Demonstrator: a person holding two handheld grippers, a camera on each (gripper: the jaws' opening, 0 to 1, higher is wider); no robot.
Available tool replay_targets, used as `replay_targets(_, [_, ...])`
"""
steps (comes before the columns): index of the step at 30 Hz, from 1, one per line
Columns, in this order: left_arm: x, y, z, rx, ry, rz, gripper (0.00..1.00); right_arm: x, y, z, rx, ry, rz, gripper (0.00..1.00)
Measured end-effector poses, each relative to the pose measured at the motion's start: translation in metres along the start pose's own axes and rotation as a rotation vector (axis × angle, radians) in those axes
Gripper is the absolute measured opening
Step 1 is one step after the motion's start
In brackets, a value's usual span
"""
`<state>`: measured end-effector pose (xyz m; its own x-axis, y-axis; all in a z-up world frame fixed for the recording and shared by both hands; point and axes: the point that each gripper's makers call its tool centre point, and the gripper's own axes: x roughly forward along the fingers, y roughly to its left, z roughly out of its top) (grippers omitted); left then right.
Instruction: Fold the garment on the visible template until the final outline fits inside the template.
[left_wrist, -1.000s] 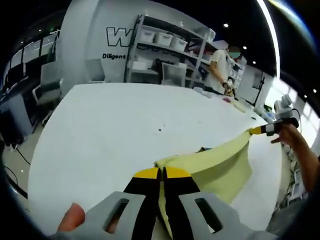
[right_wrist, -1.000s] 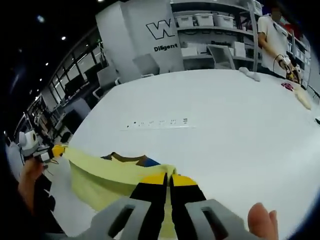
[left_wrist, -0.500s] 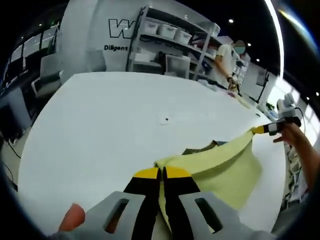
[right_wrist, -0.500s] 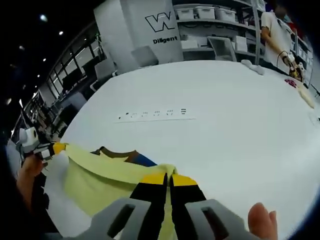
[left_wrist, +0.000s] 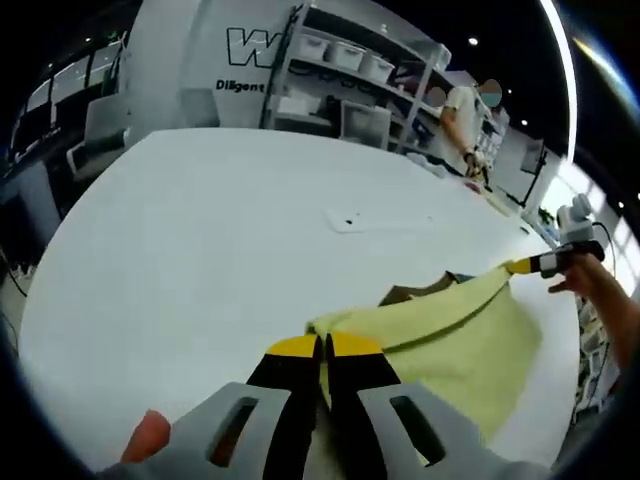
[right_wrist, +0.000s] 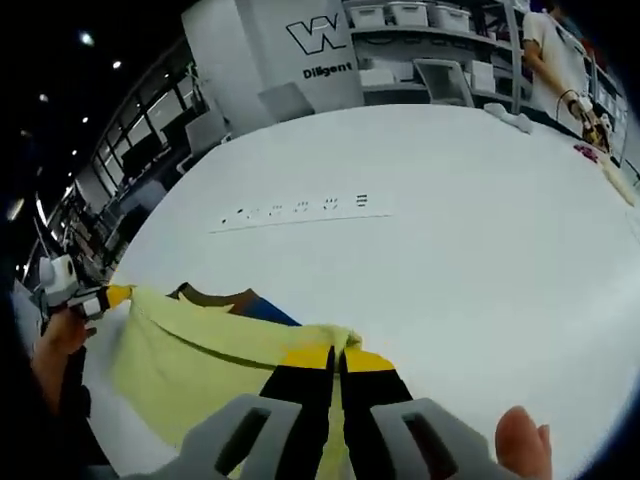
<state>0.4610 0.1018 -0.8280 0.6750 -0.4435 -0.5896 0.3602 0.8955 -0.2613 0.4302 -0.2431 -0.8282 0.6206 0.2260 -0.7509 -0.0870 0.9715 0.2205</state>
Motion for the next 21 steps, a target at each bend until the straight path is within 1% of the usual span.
replay_targets(3, [0.003,0.001,-0.003,-0.001,-0.008,0.005,0.0,0.003,-0.001,-0.002,0.004,-0.002,-0.003,0.0])
replay_targets(6, [0.006,0.003,-0.009,0.024,-0.003,0.024,0.0,0.01,-0.003,-0.007,-0.014,0.007,-0.012,0.0])
replay_targets(7, [0.008,0.003,-0.012,0.046,-0.002,0.032,0.0,0.012,-0.003,-0.009,-0.022,0.016,-0.019,0.0])
replay_targets(9, [0.01,0.004,-0.015,0.056,0.001,0.039,0.0,0.015,-0.004,-0.012,-0.043,0.022,-0.03,0.0])
replay_targets(12, [0.01,0.005,-0.017,0.063,0.0,0.047,0.0,0.02,-0.009,-0.013,-0.06,0.027,-0.039,0.0])
replay_targets(16, [0.011,0.004,-0.02,0.125,0.006,0.072,0.0,0.022,-0.01,-0.013,-0.075,0.032,-0.049,0.0])
replay_targets(19, [0.012,0.004,-0.023,0.141,0.011,0.078,0.0,0.024,-0.011,-0.014,-0.088,0.033,-0.056,0.0])
replay_targets(21, [0.012,0.005,-0.022,0.138,0.003,0.08,0.0,0.024,-0.011,-0.014,-0.095,0.034,-0.059,0.0])
